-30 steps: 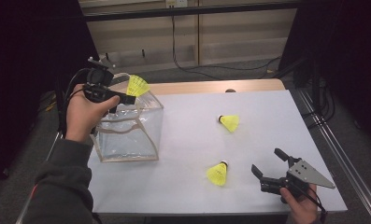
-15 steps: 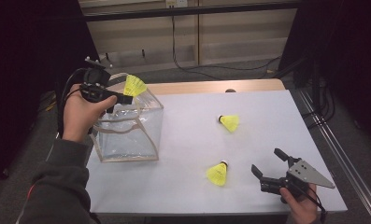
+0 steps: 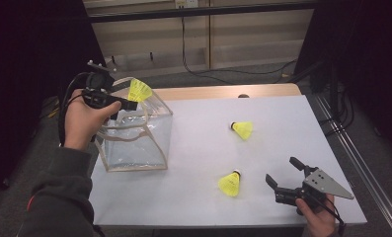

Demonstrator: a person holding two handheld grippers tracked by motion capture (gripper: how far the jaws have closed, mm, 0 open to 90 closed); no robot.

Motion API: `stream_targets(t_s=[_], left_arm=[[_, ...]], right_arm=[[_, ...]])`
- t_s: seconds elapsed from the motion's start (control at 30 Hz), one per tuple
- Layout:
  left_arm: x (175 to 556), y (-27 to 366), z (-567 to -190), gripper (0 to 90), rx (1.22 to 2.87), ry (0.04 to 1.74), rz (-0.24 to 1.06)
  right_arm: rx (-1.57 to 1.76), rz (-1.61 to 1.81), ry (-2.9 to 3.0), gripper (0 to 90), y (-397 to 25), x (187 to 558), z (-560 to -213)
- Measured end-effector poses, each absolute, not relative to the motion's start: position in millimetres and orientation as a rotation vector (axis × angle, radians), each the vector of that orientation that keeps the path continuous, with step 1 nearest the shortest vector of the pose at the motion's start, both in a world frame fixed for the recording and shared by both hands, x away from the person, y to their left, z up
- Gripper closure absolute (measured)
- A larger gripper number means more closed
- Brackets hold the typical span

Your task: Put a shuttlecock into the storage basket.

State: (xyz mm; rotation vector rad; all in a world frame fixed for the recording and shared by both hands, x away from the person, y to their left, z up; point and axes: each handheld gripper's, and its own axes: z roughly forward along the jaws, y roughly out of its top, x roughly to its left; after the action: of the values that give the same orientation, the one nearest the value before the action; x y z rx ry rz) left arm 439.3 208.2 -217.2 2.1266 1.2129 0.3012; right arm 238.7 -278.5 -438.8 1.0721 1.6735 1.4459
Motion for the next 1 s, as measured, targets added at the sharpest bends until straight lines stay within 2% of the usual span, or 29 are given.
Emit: stream_targets(t_s=[1.0], left_arm=[[443.5,224.1,-223.7,64.7,2.093,1.280,0.317]], right_arm=[[1.071,1.446,1.674,2.7,-278.6,238.7,-438.7]])
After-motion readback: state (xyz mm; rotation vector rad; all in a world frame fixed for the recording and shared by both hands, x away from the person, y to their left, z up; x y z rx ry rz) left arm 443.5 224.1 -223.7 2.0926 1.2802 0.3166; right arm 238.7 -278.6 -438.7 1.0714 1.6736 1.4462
